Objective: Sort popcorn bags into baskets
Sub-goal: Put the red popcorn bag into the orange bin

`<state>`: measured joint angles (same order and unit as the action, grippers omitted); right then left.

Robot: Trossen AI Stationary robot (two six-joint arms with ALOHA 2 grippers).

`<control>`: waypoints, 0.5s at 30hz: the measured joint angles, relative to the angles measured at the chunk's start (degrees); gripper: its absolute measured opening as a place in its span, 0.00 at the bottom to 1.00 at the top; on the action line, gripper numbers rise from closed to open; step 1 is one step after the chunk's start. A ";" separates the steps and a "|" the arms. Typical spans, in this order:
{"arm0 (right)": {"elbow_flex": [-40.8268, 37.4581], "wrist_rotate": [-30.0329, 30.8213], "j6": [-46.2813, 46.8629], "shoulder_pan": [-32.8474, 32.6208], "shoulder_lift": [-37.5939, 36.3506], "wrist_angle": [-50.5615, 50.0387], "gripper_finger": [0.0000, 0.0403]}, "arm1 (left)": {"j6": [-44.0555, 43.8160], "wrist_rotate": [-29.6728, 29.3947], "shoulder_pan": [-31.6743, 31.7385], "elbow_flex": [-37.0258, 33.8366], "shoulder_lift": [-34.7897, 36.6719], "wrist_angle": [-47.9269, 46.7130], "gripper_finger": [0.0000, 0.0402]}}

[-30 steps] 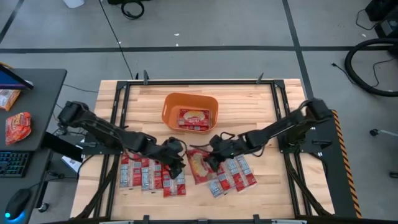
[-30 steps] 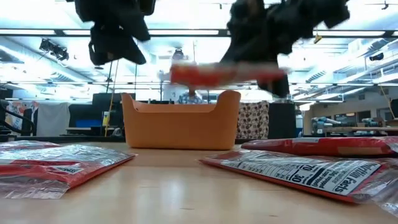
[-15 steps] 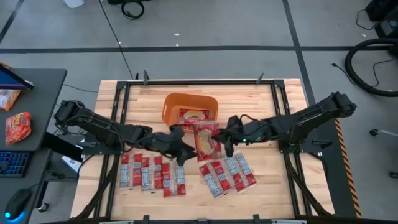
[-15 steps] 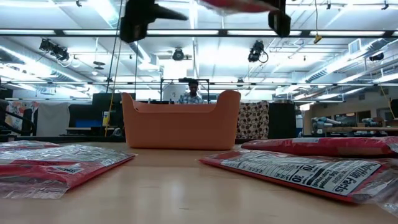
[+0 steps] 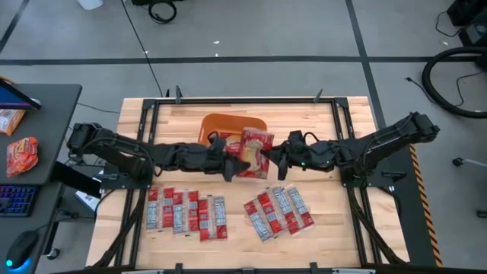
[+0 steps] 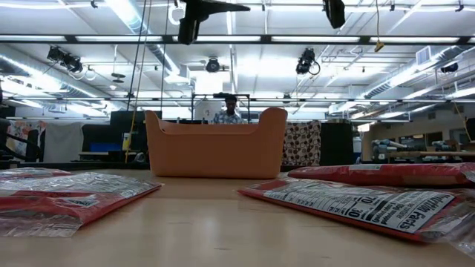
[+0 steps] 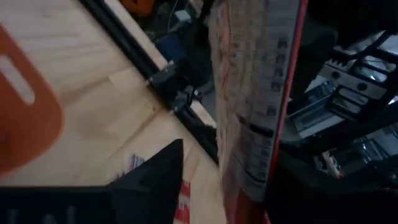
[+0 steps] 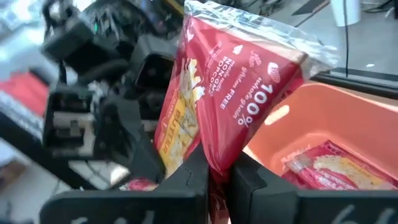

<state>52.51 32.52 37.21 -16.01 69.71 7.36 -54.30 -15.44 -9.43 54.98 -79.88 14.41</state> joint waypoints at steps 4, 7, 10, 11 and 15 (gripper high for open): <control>0.00 2.00 1.57 0.09 1.02 2.29 0.09 | 2.45 0.02 1.12 0.00 0.00 2.42 0.34; 0.00 0.58 -0.28 0.09 1.56 2.89 0.09 | 3.59 0.16 1.80 0.00 0.00 3.09 0.23; 0.00 -1.82 -2.08 0.45 1.49 2.88 0.12 | 4.72 0.39 1.90 0.00 0.00 2.90 0.11; 0.00 -2.59 -2.44 0.57 1.29 2.64 0.13 | 5.41 0.62 2.06 0.00 0.00 2.80 0.09; 0.00 -6.18 -2.25 1.89 -1.42 -1.57 0.22 | 6.29 3.20 3.88 0.00 0.15 2.25 0.09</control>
<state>52.51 26.34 34.97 -14.12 68.29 5.80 -48.01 -12.25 -5.55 54.98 -79.72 16.66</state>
